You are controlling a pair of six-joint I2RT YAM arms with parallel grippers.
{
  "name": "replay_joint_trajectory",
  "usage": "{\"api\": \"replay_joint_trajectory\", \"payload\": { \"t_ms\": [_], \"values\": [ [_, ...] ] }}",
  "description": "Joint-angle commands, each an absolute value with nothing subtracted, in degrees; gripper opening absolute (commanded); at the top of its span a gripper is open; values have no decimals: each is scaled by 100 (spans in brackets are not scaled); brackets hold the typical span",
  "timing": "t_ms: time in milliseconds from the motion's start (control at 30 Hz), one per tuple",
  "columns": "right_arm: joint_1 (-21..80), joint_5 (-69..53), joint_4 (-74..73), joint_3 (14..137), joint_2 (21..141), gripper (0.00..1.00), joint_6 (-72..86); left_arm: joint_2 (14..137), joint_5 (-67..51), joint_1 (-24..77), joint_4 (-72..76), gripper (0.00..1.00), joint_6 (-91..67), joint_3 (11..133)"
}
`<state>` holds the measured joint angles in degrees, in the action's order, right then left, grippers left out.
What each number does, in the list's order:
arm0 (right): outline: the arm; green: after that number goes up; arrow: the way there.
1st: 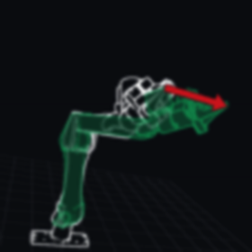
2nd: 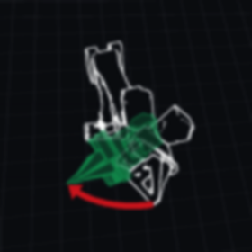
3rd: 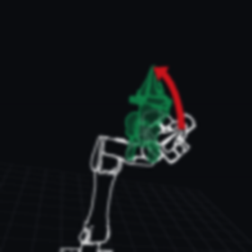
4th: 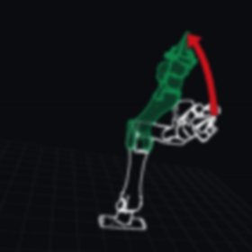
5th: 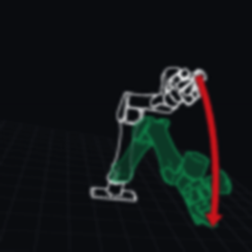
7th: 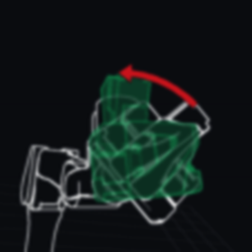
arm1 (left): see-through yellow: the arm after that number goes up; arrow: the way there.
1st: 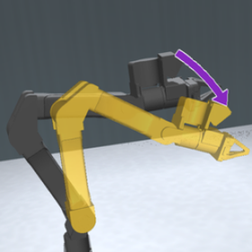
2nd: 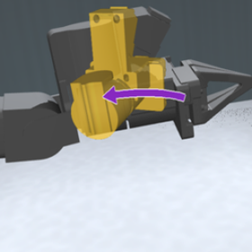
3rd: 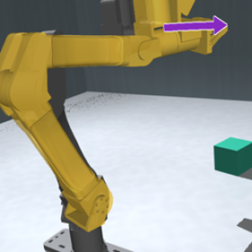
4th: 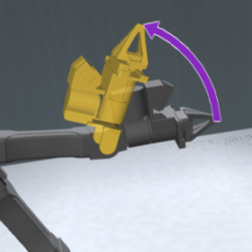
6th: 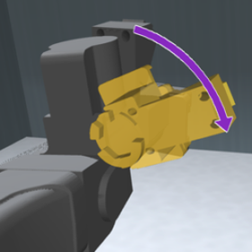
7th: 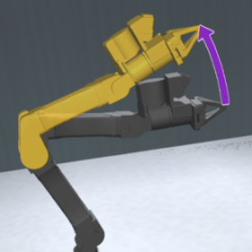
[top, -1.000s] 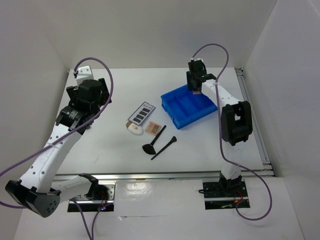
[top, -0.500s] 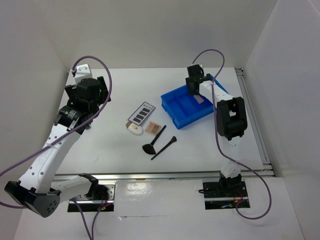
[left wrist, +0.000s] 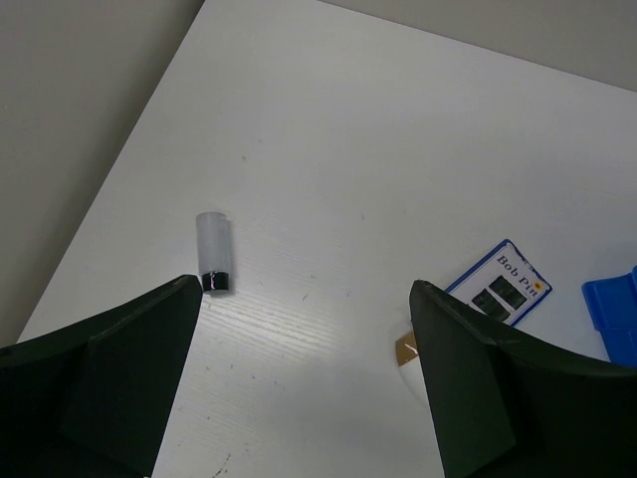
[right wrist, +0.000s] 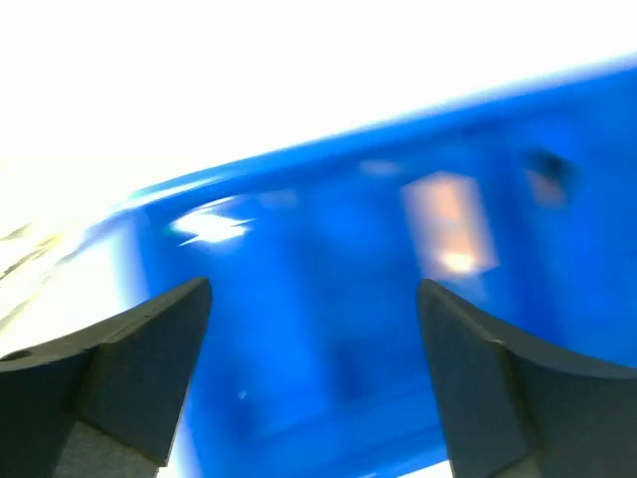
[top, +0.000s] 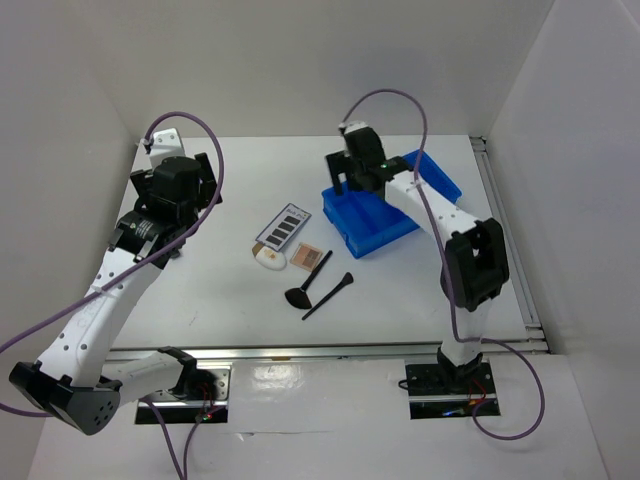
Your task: Organize the makeup
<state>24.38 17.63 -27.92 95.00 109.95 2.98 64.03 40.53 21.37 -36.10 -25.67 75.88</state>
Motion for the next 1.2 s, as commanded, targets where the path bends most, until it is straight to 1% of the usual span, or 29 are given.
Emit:
{"api": "replay_joint_trajectory", "payload": {
  "t_ms": [0,167,233,333,467,833,1133,1167],
  "values": [
    [3312,91,-2637,8985,10354,99,-315,6250,4052,2162,-3525,100,-2506,7796],
    [3971,35,-2926,8895,10853,100,-614,6064,4052,2162,-3410,100,-2435,7796],
    [4165,280,-2927,8895,11099,100,-764,6012,4052,2162,-3410,100,-2435,7796],
    [4411,326,-2716,8675,11206,100,-993,5854,4113,2162,-3480,100,-2435,7796],
    [4474,325,-2522,8508,11320,100,-1125,5661,4113,2162,-3366,100,-2330,7743],
    [4526,-53,-2409,8613,12058,100,-1230,5774,4113,2162,-3366,100,-2329,7743],
    [4526,-176,-2294,8412,12173,100,-1117,5827,4061,2162,-3366,100,-2329,7690],
    [4526,-176,-2294,8342,12173,99,-1116,5827,4061,2162,-3366,100,-2329,7690]
  ]
}}
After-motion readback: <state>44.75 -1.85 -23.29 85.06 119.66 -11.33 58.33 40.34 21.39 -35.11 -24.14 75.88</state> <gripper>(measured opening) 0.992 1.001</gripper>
